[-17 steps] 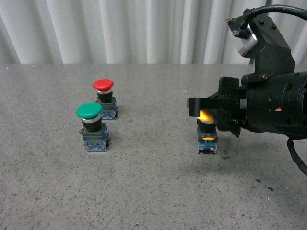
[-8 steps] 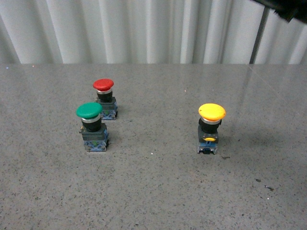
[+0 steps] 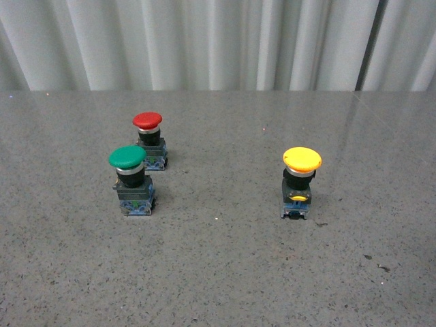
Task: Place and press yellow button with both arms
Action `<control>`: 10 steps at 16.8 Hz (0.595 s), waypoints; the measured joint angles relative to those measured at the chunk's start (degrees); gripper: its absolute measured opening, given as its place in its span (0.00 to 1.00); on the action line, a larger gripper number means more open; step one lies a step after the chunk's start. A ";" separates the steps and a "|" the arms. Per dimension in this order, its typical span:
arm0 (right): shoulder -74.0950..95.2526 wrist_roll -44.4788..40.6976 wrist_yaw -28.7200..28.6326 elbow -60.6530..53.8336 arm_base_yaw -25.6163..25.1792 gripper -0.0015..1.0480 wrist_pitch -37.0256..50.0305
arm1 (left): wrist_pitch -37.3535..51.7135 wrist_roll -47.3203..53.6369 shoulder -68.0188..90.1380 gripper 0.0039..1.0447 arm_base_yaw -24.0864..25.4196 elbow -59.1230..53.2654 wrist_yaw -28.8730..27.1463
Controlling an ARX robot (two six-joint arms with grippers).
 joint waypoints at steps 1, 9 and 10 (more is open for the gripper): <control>-5.97 -6.45 5.79 -3.52 -2.25 0.02 -3.56 | 0.00 -0.02 0.00 0.94 0.00 0.00 -0.04; -24.28 -14.21 -2.36 -17.59 -12.90 0.02 -5.62 | 0.00 -0.02 0.00 0.94 0.00 0.00 -0.02; -25.86 -14.29 -3.13 -18.45 -13.73 0.02 -5.42 | 0.00 -0.02 0.00 0.94 0.00 0.00 -0.04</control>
